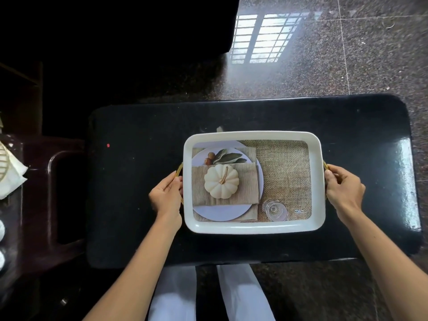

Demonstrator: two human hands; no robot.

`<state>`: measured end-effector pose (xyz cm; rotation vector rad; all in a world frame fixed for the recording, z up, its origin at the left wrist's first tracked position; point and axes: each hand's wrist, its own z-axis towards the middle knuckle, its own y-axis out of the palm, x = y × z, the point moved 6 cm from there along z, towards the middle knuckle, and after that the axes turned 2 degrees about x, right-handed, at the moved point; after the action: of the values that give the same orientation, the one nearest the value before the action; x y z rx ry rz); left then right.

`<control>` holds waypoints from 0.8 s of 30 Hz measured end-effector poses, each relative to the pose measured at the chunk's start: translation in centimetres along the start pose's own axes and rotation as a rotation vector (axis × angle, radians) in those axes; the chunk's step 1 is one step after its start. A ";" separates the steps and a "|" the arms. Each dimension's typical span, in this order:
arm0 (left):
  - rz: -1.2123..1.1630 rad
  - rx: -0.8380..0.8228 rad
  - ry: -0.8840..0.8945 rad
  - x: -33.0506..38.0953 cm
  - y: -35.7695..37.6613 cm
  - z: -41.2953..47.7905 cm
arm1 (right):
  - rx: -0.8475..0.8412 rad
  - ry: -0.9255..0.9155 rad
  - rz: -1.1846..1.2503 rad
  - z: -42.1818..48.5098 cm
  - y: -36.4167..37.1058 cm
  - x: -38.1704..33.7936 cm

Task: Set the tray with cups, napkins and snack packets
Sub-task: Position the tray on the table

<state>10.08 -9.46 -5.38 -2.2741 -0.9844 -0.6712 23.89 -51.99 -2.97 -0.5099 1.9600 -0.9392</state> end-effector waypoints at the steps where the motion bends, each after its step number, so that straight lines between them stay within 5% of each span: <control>1: 0.006 0.002 0.004 0.0 0.0 0.0 | -0.001 0.000 0.002 0.0 0.0 0.0; 9: 0.061 -0.070 0.001 0.4 -0.2 -0.1 | -0.048 -0.006 -0.070 -0.3 -0.1 -0.4; 17: 0.055 -0.127 0.032 1.4 -4.2 -1.8 | -0.031 -0.282 -0.243 -4.6 -0.7 -4.7; 24: 0.043 -0.081 0.214 4.1 -13.6 -4.8 | -0.377 -0.542 -0.132 -16.7 7.6 -13.6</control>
<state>1.09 -2.92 4.67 -2.2294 -0.8166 -0.9295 17.03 -31.33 3.89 -1.0046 1.6123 -0.4351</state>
